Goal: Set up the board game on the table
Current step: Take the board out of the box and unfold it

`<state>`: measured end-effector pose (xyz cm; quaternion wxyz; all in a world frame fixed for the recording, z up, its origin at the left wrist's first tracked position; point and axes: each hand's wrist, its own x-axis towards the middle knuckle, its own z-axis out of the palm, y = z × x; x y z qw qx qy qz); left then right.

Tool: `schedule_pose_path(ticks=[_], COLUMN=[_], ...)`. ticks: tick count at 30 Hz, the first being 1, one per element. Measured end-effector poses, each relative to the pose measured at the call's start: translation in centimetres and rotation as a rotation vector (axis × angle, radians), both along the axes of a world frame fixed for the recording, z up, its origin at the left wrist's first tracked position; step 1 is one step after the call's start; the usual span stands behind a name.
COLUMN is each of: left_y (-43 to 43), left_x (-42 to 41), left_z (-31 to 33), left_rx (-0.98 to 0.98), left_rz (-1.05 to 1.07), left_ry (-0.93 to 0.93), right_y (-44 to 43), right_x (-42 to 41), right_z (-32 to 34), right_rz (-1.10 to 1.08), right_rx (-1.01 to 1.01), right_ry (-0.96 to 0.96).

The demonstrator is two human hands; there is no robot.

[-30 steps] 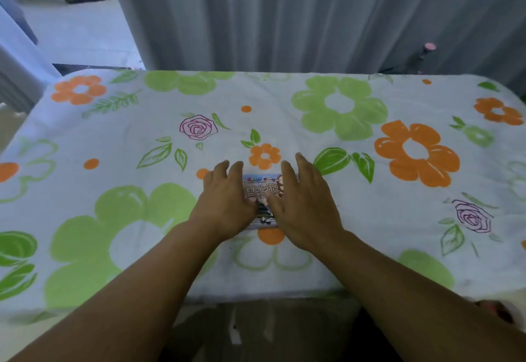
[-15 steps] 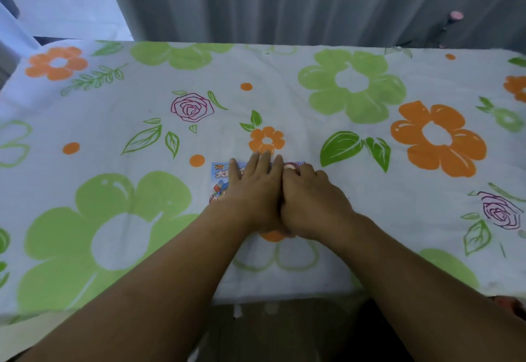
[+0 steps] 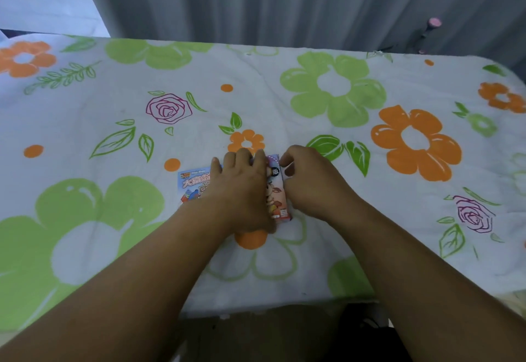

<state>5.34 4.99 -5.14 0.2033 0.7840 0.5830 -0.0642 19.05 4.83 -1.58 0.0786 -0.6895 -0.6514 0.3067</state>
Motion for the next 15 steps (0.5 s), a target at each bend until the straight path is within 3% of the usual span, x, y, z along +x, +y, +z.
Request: schedule_pose_path(ticks=[8,15], left_y=[0.0,-0.2], left_x=[-1.4,-2.0], left_z=[1.4,1.8], left_rx=[0.06,0.043], left_rz=[-0.028,-0.016], left_ry=[-0.043,-0.055], right_y=[-0.1,0.4], right_x=[0.7,0.9], right_z=[0.7,0.5], right_rz=[-0.118,-0.148], right_rx=[-0.171,-0.197], right_ry=[0.341,0.411])
